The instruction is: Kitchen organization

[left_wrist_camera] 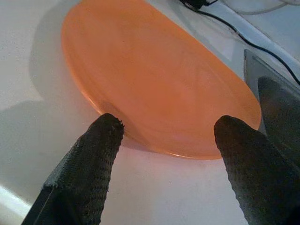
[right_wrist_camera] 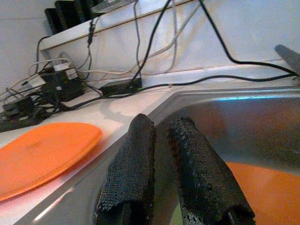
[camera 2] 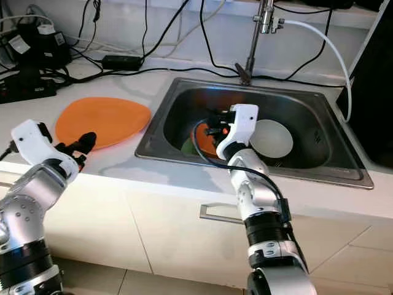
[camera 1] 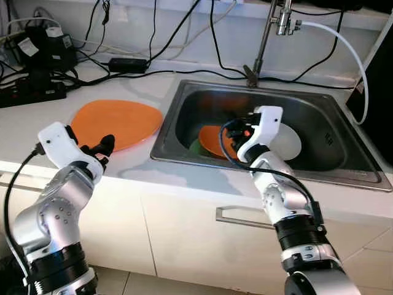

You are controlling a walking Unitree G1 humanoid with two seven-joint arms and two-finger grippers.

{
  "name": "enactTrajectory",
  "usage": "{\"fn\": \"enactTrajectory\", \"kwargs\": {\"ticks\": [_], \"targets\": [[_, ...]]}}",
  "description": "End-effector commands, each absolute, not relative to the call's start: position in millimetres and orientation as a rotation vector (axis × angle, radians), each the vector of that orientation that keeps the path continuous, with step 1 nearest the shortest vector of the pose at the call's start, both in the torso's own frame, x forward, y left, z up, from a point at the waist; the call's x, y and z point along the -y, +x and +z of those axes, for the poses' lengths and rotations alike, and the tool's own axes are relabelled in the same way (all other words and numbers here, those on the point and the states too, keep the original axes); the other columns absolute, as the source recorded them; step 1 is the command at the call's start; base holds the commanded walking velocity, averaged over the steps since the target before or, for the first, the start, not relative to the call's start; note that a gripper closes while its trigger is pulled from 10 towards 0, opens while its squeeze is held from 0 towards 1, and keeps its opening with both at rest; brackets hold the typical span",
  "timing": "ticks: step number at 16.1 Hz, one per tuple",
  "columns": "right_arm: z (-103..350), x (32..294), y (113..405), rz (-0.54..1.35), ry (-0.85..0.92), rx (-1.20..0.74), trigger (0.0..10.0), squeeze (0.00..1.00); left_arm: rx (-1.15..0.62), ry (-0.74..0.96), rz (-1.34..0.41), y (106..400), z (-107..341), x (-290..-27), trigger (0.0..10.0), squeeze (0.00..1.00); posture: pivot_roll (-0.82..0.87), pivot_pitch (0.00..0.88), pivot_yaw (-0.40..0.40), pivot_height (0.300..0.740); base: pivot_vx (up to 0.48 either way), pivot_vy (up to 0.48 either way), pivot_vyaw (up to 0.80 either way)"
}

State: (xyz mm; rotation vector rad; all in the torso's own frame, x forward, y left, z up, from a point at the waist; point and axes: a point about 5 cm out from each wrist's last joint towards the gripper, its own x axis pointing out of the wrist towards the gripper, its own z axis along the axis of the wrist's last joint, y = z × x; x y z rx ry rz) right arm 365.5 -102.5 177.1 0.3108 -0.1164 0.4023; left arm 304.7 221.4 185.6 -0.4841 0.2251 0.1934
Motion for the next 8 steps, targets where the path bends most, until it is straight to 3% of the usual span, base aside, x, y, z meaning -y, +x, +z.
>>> {"fn": "enactTrajectory", "kwargs": {"ticks": [1, 8], "targets": [[181.2, 105.9, 366.5, 0.389, 0.308, 0.125, 10.0, 0.0, -0.225, -0.481, 0.181, 308.3, 188.3, -215.5, 10.0, 0.0, 0.15, 0.019, -0.024, 0.74, 0.0, 0.0, 0.0], [182.6, 106.3, 367.0, 0.395, 0.304, 0.125, 10.0, 0.0, -0.21, -0.506, 0.222, 294.4, 191.3, -219.3, 10.0, 0.0, 0.15, 0.03, -0.031, 0.74, 0.0, 0.0, 0.0]]}}
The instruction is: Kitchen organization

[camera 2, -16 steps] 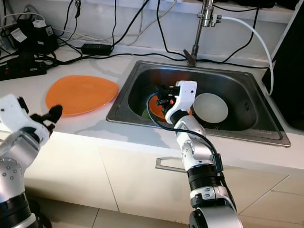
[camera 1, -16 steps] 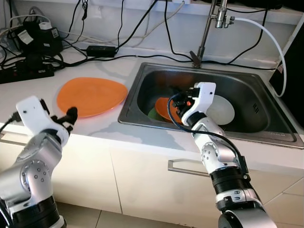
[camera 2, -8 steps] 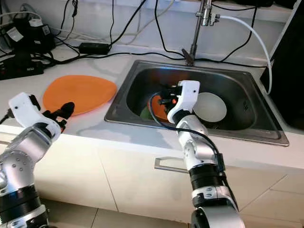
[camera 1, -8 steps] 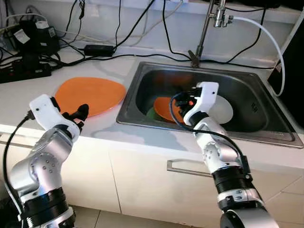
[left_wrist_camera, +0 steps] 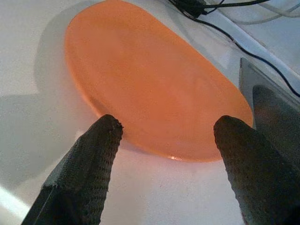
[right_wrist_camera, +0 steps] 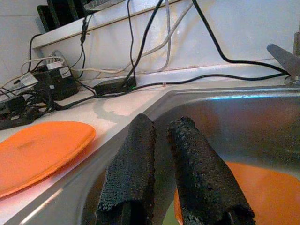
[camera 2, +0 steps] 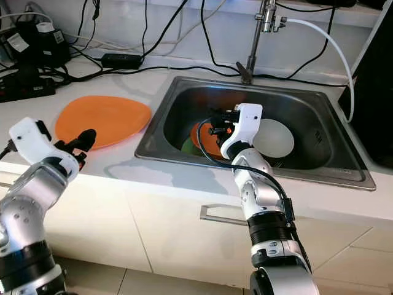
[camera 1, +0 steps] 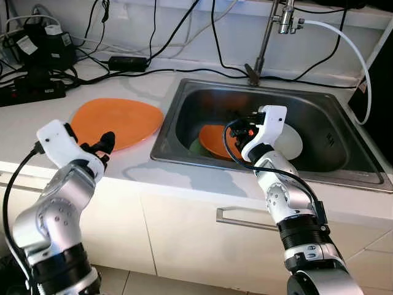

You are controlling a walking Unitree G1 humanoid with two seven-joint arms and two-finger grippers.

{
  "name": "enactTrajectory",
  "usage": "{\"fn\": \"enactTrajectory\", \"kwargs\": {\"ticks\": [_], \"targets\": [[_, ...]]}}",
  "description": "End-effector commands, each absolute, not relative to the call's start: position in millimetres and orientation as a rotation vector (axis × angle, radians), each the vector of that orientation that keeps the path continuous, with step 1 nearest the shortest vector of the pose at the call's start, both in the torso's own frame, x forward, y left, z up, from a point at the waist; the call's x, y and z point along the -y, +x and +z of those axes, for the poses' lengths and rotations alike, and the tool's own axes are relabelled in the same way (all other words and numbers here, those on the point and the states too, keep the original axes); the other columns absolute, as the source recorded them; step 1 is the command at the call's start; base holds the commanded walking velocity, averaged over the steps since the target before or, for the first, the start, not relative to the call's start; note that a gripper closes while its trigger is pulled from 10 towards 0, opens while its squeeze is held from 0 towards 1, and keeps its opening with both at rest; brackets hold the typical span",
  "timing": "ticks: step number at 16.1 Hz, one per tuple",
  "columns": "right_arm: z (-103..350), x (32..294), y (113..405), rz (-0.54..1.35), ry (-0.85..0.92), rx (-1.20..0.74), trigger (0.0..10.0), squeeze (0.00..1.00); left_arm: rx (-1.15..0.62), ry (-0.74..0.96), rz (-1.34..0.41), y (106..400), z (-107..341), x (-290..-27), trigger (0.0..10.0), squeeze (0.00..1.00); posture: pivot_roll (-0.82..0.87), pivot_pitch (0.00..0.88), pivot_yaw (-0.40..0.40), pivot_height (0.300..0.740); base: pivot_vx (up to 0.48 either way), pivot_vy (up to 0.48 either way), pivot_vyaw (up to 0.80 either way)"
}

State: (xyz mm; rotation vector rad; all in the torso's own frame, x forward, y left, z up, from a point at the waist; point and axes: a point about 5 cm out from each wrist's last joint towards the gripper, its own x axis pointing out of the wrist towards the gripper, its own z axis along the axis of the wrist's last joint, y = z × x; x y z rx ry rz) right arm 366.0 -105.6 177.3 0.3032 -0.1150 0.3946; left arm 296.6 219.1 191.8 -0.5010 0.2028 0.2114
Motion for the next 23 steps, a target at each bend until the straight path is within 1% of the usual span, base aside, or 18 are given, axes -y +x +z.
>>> {"fn": "enactTrajectory", "kwargs": {"ticks": [1, 3, 5, 6, 10, 16, 20, 23], "targets": [[182.7, 105.6, 367.1, 0.397, 0.304, 0.125, 10.0, 0.0, -0.215, -0.506, 0.227, 293.1, 189.9, -220.1, 10.0, 0.0, 0.16, 0.028, -0.032, 0.74, 0.0, 0.0, 0.0], [183.4, 104.0, 367.8, 0.406, 0.302, 0.125, 10.0, 0.0, -0.236, -0.522, 0.245, 294.5, 183.4, -224.4, 10.0, 0.0, 0.16, 0.02, -0.033, 0.74, 0.0, 0.0, 0.0], [184.1, 104.5, 368.2, 0.408, 0.297, 0.127, 10.0, 0.0, -0.245, -0.542, 0.235, 297.7, 181.3, -222.5, 10.0, 0.0, 0.14, 0.012, -0.028, 0.74, 0.0, 0.0, 0.0], [184.5, 106.0, 368.3, 0.406, 0.295, 0.128, 10.0, 0.0, -0.239, -0.592, 0.239, 301.2, 179.4, -221.3, 10.0, 0.0, 0.14, 0.009, -0.029, 0.74, 0.0, 0.0, 0.0], [185.6, 107.2, 368.6, 0.404, 0.289, 0.131, 10.0, 0.0, -0.226, -0.689, 0.233, 309.2, 176.9, -218.2, 10.0, 0.0, 0.13, 0.001, -0.029, 0.74, 0.0, 0.0, 0.0], [187.7, 110.8, 369.2, 0.403, 0.28, 0.135, 10.0, 0.0, -0.215, -0.75, 0.231, 320.5, 177.6, -211.8, 10.0, 0.0, 0.12, 0.014, -0.044, 0.74, 0.0, 0.0, 0.0], [189.8, 111.4, 369.7, 0.409, 0.272, 0.138, 10.0, 0.0, -0.197, -0.831, 0.269, 328.9, 175.7, -209.7, 10.0, 0.0, 0.11, 0.015, -0.047, 0.74, 0.0, 0.0, 0.0], [189.8, 112.8, 368.9, 0.41, 0.266, 0.138, 10.0, 0.0, -0.192, -0.838, 0.279, 336.6, 174.3, -205.8, 10.0, 0.0, 0.11, 0.018, -0.047, 0.74, 0.0, 0.0, 0.0]]}}
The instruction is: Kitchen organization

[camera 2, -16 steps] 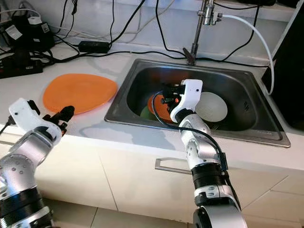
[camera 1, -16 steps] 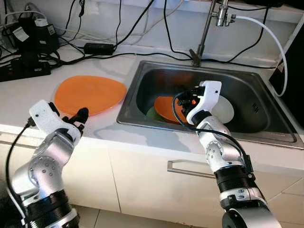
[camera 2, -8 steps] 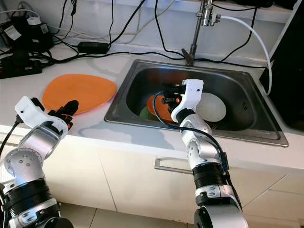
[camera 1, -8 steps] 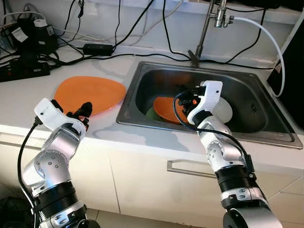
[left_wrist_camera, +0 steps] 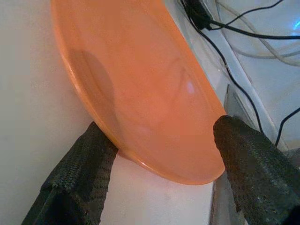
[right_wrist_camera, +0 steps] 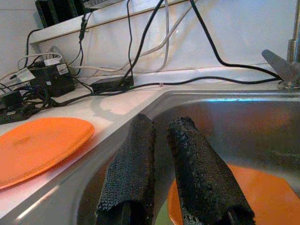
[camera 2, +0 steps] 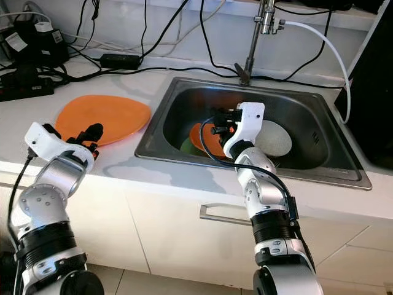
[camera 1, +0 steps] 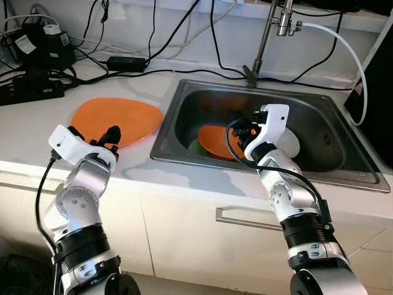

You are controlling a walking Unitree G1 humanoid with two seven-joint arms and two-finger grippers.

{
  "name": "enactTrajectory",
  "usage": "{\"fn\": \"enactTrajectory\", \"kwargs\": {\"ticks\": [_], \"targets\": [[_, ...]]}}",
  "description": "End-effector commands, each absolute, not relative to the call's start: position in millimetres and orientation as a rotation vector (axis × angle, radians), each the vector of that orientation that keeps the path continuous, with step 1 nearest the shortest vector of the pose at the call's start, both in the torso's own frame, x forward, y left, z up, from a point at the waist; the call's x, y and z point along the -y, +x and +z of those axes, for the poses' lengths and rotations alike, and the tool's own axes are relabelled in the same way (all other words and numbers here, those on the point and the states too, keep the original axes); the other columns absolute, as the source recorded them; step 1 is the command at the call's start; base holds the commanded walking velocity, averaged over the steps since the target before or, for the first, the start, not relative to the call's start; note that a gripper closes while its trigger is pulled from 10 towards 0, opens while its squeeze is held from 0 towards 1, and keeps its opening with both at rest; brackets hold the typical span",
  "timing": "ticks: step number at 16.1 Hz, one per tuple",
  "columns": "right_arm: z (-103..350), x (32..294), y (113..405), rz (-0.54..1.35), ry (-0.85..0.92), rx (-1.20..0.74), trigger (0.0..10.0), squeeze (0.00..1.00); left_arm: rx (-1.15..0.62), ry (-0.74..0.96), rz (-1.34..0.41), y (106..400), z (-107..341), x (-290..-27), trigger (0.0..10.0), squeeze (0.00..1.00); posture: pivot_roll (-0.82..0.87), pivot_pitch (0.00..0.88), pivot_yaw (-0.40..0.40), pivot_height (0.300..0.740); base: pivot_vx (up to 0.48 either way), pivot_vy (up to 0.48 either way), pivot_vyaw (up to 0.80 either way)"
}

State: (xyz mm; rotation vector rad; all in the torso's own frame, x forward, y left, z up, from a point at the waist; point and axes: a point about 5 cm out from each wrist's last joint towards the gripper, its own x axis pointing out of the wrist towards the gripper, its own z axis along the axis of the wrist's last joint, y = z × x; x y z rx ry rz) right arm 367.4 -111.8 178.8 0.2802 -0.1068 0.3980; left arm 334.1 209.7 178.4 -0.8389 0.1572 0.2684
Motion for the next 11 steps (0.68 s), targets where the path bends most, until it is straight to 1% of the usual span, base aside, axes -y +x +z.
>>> {"fn": "enactTrajectory", "kwargs": {"ticks": [1, 5, 6, 9, 11], "targets": [[189.6, 113.3, 368.7, 0.408, 0.265, 0.137, 10.0, 0.0, -0.196, -0.833, 0.284, 338.9, 172.3, -205.2, 10.0, 0.0, 0.1, 0.018, -0.045, 0.74, 0.0, 0.0, 0.0], [189.5, 115.0, 368.3, 0.404, 0.262, 0.136, 10.0, 0.0, -0.212, -0.836, 0.323, 347.0, 163.9, -203.4, 10.0, 0.0, 0.1, 0.021, -0.043, 0.74, 0.0, 0.0, 0.0], [189.4, 115.2, 368.2, 0.405, 0.261, 0.136, 10.0, 0.0, -0.208, -0.847, 0.324, 349.5, 163.3, -201.5, 0.0, 0.0, 0.09, 0.02, -0.043, 0.74, 0.0, 0.0, 0.0], [189.2, 115.2, 368.1, 0.407, 0.259, 0.134, 10.0, 0.0, -0.199, -0.859, 0.308, 353.6, 166.4, -192.2, 0.0, 0.0, 0.09, 0.019, -0.043, 0.74, 0.0, 0.0, 0.0], [189.0, 115.4, 368.1, 0.408, 0.256, 0.132, 10.0, 0.0, -0.193, -0.862, 0.308, 355.5, 166.5, -190.6, 0.0, 0.0, 0.09, 0.019, -0.043, 0.74, 0.0, 0.0, 0.0]]}}
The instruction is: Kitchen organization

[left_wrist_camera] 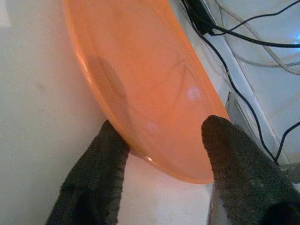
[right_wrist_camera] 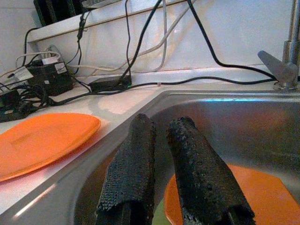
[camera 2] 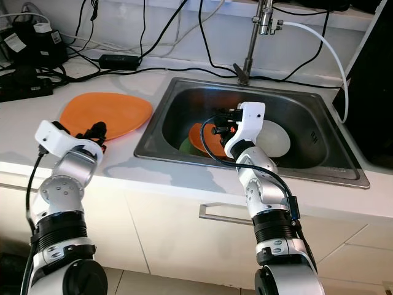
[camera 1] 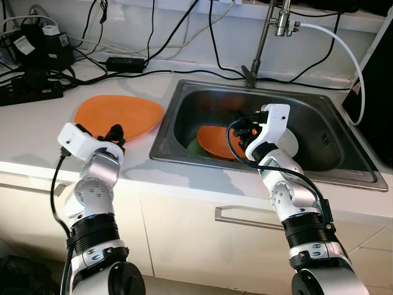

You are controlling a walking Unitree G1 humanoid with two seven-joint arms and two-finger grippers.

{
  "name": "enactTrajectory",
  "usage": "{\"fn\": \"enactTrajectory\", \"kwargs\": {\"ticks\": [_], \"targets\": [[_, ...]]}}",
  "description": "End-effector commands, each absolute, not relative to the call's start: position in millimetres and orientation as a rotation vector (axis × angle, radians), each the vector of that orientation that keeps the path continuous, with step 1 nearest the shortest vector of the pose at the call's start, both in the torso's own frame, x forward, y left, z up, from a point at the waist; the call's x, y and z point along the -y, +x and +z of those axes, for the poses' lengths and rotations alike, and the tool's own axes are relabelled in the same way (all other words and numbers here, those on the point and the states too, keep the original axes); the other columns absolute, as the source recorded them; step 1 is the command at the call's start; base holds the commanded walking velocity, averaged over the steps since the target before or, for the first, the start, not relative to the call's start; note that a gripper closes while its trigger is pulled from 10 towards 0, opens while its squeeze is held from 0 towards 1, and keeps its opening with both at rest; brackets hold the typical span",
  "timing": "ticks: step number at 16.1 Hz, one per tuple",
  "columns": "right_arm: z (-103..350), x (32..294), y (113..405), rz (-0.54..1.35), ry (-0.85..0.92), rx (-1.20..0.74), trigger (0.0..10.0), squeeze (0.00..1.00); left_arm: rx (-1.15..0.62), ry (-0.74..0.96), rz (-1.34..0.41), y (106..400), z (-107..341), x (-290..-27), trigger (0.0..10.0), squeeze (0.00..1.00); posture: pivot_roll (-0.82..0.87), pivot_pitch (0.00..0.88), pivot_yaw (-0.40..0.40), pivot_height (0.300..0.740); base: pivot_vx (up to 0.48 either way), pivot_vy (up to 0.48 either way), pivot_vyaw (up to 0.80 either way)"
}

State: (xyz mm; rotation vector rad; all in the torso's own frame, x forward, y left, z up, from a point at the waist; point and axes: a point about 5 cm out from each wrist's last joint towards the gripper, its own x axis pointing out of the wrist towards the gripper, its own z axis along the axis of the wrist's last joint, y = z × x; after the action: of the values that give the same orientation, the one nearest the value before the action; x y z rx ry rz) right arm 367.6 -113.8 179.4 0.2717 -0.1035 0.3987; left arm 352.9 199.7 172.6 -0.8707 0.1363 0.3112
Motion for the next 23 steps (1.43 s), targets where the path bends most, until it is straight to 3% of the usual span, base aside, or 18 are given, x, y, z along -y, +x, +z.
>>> {"fn": "enactTrajectory", "kwargs": {"ticks": [1, 20, 23], "targets": [[188.6, 115.7, 368.2, 0.407, 0.254, 0.129, 10.0, 0.0, -0.19, -0.865, 0.311, 355.8, 166.6, -191.3, 0.0, 0.0, 0.09, 0.021, -0.044, 0.74, 0.0, 0.0, 0.0], [186.4, 114.1, 368.5, 0.405, 0.256, 0.125, 10.0, 0.0, -0.174, -0.841, 0.323, 357.8, 162.4, -190.5, 0.0, 0.0, 0.09, 0.0, -0.033, 0.74, 0.0, 0.0, 0.0], [186.8, 113.2, 368.9, 0.404, 0.26, 0.127, 10.0, 0.0, -0.103, -0.842, 0.307, 359.1, 171.4, -191.3, 0.0, 0.0, 0.09, 0.0, -0.034, 0.74, 0.0, 0.0, 0.0]]}}
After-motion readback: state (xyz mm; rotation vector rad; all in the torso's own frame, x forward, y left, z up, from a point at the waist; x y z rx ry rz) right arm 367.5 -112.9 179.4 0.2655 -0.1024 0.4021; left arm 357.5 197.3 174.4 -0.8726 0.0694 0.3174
